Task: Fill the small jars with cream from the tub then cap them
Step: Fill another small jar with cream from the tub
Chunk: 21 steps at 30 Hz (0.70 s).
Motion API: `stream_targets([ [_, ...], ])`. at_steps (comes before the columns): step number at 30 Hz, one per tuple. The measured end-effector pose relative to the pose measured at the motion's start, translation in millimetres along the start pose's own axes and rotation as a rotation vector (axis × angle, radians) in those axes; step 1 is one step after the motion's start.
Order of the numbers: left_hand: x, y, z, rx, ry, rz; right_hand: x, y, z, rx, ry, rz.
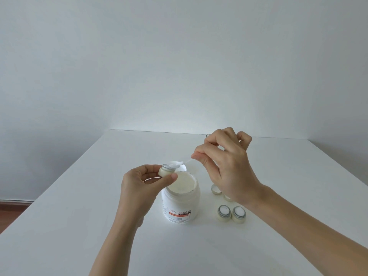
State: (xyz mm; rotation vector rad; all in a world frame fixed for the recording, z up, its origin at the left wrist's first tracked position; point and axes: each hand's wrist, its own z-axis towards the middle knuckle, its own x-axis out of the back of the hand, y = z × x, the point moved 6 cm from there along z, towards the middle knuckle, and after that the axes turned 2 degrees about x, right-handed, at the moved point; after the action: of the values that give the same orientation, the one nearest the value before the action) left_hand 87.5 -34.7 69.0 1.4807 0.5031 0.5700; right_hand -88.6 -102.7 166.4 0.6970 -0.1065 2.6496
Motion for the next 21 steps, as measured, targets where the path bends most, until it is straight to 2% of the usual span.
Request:
stream_targets([
  [5, 3.9, -3.1, 0.4, 0.0, 0.0, -0.005, -5.9, 22.2, -3.9, -0.285, -0.046, 0.127],
  [8, 7.5, -5.0, 0.0, -0.008, 0.012, -0.012, -18.4, 33.4, -10.0, -0.379, -0.195, 0.113],
  [11, 9.2, -6.1, -0.1, -0.007, 0.015, -0.037, -33.8, 27.6, -14.7, -0.305, -0.362, 0.051],
  [16, 7.5, -4.9, -0.3, -0.006, -0.002, -0.061, -60.7, 9.5, -16.5, -0.088, -0.535, -0.075],
  [21, 7.7, -5.6, -1.0, -0.005, -0.022, -0.067, -86.5, 5.0, -22.1, -0.087, -0.699, -0.044],
])
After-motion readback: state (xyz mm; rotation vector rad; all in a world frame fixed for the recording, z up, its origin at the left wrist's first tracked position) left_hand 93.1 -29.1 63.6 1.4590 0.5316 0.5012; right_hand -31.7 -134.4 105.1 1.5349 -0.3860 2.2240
